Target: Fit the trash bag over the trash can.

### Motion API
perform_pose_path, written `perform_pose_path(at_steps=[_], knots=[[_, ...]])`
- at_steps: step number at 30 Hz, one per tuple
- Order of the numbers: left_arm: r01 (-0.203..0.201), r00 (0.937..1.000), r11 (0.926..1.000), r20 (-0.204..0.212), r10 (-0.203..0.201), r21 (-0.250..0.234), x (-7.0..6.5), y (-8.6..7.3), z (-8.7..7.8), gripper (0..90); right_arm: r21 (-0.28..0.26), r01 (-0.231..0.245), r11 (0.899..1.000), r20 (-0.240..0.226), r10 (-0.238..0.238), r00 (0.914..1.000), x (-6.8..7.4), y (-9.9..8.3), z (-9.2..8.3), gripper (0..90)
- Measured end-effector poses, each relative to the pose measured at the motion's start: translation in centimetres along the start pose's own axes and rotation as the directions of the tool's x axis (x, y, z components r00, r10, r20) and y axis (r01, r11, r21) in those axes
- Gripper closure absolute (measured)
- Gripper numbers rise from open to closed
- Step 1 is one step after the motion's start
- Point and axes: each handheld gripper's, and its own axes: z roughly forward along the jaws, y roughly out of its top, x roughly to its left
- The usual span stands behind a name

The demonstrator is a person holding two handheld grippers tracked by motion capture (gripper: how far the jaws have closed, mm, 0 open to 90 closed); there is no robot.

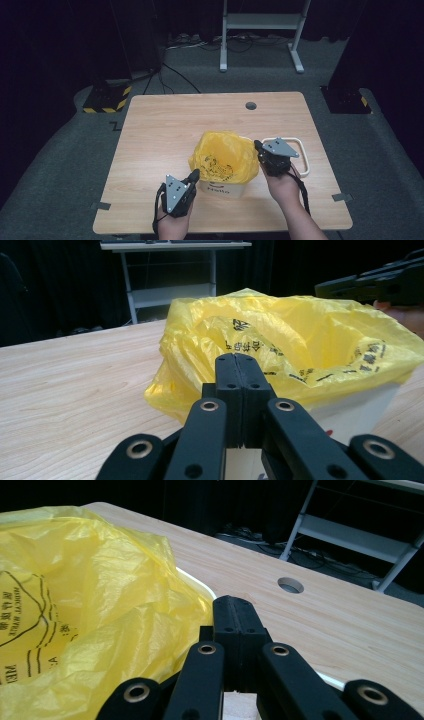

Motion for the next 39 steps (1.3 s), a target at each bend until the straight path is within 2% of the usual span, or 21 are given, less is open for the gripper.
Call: perform_pose_path(at_steps=[7,12,14,16,17,19,22,27,33,39], knots=[[0.001,1.0,0.9999,0.0,-0.001,0.014,0.0,-0.9,-0.4,89.6,0.018,-0.014,1.0,-0.005,0.014,0.9999,0.0,-0.2,0.8,90.0],[0.001,1.0,0.9993,-0.009,0.0,0.038,0.0,-1.8,-0.1,88.4,0.02,-0.014,1.0,-0.005,0.014,0.9999,0.1,-0.3,0.8,90.0],[0.013,0.9998,0.9991,-0.015,-0.012,0.041,0.2,-1.9,0.0,81.9,0.023,-0.017,1.0,0.0,0.017,0.9999,0.1,-0.3,0.8,90.0],[0.036,0.9993,0.9991,0.0,-0.036,0.023,0.3,-1.7,-0.2,68.2,0.028,-0.021,0.999,0.003,0.02,0.9998,-0.1,-0.4,0.9,90.0],[0.036,0.9993,0.9993,0.002,-0.036,0.014,0.4,-1.6,-0.3,62.7,0.031,-0.029,0.999,0.002,0.029,0.9996,-0.2,-0.5,1.0,90.0],[0.039,0.9992,0.9992,0.011,-0.039,-0.01,0.3,-1.3,-0.6,59.3,0.036,-0.037,0.999,-0.002,0.037,0.9993,-0.3,-0.6,1.2,90.0],[0.051,0.9986,0.9983,0.019,-0.05,-0.029,0.4,-0.6,-0.5,58.6,0.037,-0.035,0.999,-0.006,0.035,0.9994,-0.3,-0.6,1.3,90.0],[0.063,0.9977,0.9976,0.024,-0.062,-0.027,1.1,0.1,0.2,60.6,0.053,-0.052,0.997,-0.01,0.053,0.9986,-0.6,-0.7,1.8,90.0],[0.07,0.997,0.9973,0.035,-0.069,-0.023,1.5,0.6,0.8,60.0,0.112,-0.087,0.99,-0.016,0.09,0.9958,-1.3,-1.8,3.0,90.0],[0.086,0.9959,0.9957,0.031,-0.085,-0.034,2.4,0.5,0.5,59.1,0.14,-0.076,0.987,-0.019,0.079,0.9967,-1.1,-2.9,3.4,90.0]])
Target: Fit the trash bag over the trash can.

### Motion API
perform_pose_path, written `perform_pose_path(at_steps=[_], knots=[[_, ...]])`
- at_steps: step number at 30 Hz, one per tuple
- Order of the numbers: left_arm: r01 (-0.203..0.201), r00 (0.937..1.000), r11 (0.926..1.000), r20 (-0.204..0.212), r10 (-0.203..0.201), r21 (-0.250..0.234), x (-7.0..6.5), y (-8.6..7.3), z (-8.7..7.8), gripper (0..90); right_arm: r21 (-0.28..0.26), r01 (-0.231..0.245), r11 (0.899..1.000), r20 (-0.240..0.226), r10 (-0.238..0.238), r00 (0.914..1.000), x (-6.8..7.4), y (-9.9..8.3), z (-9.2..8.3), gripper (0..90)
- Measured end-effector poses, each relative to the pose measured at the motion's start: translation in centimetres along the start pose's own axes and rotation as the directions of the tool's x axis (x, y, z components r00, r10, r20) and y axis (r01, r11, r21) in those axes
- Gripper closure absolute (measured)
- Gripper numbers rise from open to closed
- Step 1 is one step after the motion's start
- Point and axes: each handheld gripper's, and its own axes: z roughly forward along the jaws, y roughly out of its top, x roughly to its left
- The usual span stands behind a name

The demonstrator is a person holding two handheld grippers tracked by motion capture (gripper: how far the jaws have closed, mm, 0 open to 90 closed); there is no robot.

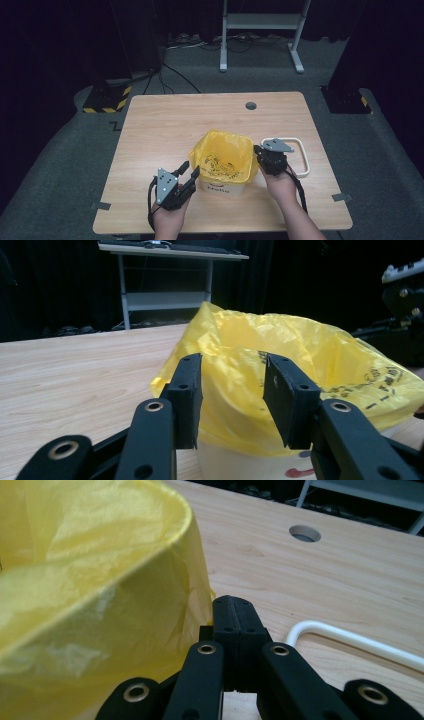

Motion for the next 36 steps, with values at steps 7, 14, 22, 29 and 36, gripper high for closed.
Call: perform_pose_path(at_steps=[7,14,22,29,36], knots=[[-0.031,0.9977,0.9991,-0.058,0.033,0.03,2.4,0.2,0.7,59.5,-0.119,0.023,0.993,0.068,-0.015,0.9976,-0.2,0.1,-4.2,71.8],[-0.06,0.9962,0.9889,-0.054,0.068,0.136,3.6,-0.5,3.8,59.6,-0.121,0.081,0.989,0.013,-0.08,0.9967,2.4,-2.0,-6.8,71.6],[-0.068,0.9977,0.9872,-0.001,0.068,0.145,2.0,-1.4,2.7,61.3,-0.124,0.117,0.985,-0.012,-0.119,0.9928,2.9,-0.8,-4.7,72.6],[-0.06,0.994,0.9832,-0.079,0.075,0.172,3.2,-1.5,3.2,59.7,-0.085,0.094,0.992,-0.052,-0.098,0.9938,1.9,0.1,-2.6,69.2],[-0.069,0.9941,0.9529,-0.059,0.091,0.295,3.8,-4.0,6.0,58.8,0.018,0.055,0.998,-0.075,-0.054,0.9957,1.7,-2.1,-0.6,68.2]])
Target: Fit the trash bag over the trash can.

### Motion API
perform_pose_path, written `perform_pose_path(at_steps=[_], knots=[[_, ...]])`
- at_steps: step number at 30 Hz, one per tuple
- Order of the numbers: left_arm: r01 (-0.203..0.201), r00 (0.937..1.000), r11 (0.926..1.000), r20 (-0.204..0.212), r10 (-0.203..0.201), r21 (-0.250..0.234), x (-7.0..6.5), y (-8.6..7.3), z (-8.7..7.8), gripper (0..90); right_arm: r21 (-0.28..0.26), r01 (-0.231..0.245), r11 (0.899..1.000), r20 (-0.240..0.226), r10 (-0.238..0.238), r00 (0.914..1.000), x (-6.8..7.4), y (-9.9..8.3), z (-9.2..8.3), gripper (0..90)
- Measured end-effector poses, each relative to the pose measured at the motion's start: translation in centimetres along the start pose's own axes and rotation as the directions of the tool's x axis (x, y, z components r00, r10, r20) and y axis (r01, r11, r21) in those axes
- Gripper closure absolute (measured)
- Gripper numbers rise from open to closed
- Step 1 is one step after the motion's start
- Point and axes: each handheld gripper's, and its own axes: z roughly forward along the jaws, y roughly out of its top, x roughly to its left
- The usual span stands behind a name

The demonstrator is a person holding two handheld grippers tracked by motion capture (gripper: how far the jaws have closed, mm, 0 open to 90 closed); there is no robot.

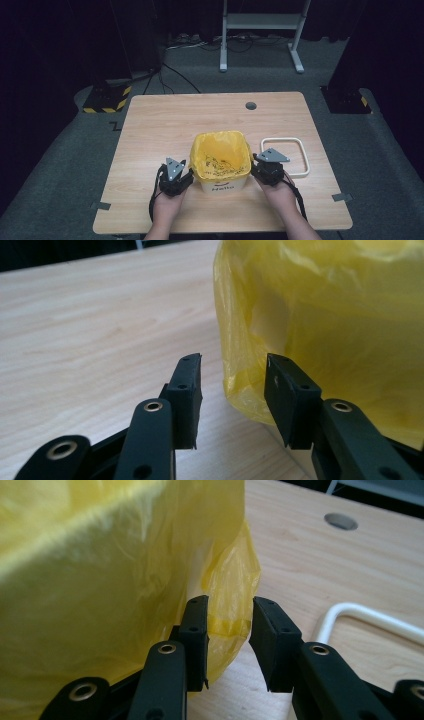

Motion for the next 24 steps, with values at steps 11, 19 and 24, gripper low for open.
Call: perform_pose_path(at_steps=[11,19,24], knots=[[-0.057,0.9975,0.9943,0.048,0.052,0.09,-0.5,-2.2,1.8,59.8,0.087,-0.016,0.996,0.008,0.015,0.9999,0.5,-2.0,1.7,69.0],[-0.113,0.9935,0.9837,0.032,0.109,0.14,-0.9,-2.9,2.6,58.8,0.144,-0.042,0.989,0.015,0.041,0.9991,0.5,-4.2,2.8,68.5],[-0.068,0.9972,0.9901,0.039,0.064,0.122,-0.5,-3.0,2.1,52.0,0.119,-0.023,0.993,0.039,0.019,0.9991,0.2,-4.0,2.1,67.0]])
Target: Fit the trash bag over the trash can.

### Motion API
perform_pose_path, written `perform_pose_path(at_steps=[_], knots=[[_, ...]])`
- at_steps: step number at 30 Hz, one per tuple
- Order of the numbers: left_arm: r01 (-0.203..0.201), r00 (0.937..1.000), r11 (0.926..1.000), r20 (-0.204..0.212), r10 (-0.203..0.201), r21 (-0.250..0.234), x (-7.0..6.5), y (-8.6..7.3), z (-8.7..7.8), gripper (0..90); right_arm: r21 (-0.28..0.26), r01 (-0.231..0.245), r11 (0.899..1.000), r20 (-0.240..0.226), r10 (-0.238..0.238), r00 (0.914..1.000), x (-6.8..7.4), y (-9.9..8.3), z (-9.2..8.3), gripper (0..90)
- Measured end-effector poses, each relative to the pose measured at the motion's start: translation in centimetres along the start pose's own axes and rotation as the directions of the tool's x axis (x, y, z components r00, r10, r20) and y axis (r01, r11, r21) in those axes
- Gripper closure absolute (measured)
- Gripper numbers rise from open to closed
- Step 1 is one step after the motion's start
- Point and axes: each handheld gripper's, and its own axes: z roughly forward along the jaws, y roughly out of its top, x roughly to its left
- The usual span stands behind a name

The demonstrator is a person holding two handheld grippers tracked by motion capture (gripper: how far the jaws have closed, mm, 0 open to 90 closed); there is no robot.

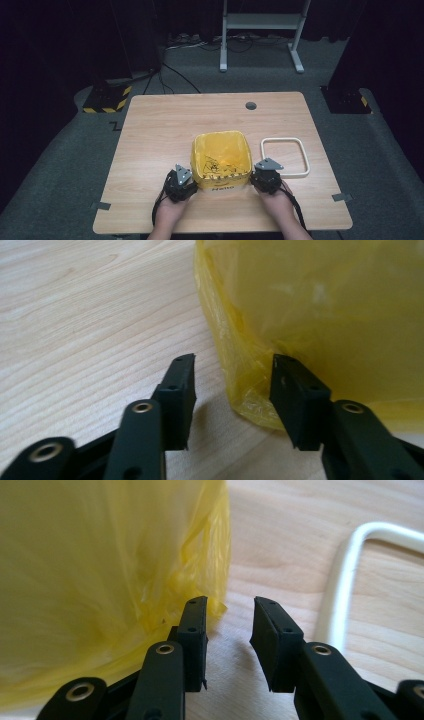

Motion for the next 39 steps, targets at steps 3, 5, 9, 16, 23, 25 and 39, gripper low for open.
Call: perform_pose_path(at_steps=[3,5,9,16,23,25,39], knots=[[0.003,0.9999,0.9997,-0.009,-0.003,-0.025,0.6,0.3,-1.4,49.6,-0.04,-0.007,0.999,0.001,0.007,1.0,-0.5,0.4,-1.4,66.5],[0.015,0.9998,0.9987,-0.009,-0.015,-0.049,1.0,0.6,-2.3,49.5,-0.069,0.0,0.998,0.005,0.001,1.0,-0.6,0.8,-2.3,65.6],[0.045,0.999,0.9939,-0.003,-0.045,-0.101,1.5,0.7,-4.0,49.6,-0.116,-0.011,0.993,0.005,0.011,0.9999,-0.9,1.5,-3.4,64.3],[0.159,0.9817,0.9797,0.124,-0.144,-0.122,1.0,1.2,-3.8,44.3,-0.153,0.012,0.988,-0.028,-0.017,0.9995,0.5,2.9,-3.5,64.6],[0.172,0.9843,0.9783,0.062,-0.165,-0.116,5.1,0.1,-5.0,41.4,-0.159,0.047,0.986,-0.054,-0.056,0.997,3.7,4.1,-2.1,64.1],[0.175,0.9843,0.9777,0.045,-0.171,-0.116,7.0,-0.4,-5.6,41.6,-0.163,0.06,0.985,-0.069,-0.072,0.995,5.0,4.7,-1.5,63.7],[0.263,0.9635,0.9605,-0.027,-0.266,-0.091,14.5,-2.6,-7.7,36.8,-0.156,0.12,0.98,-0.122,-0.14,0.9826,12.2,8.1,2.4,57.1]])
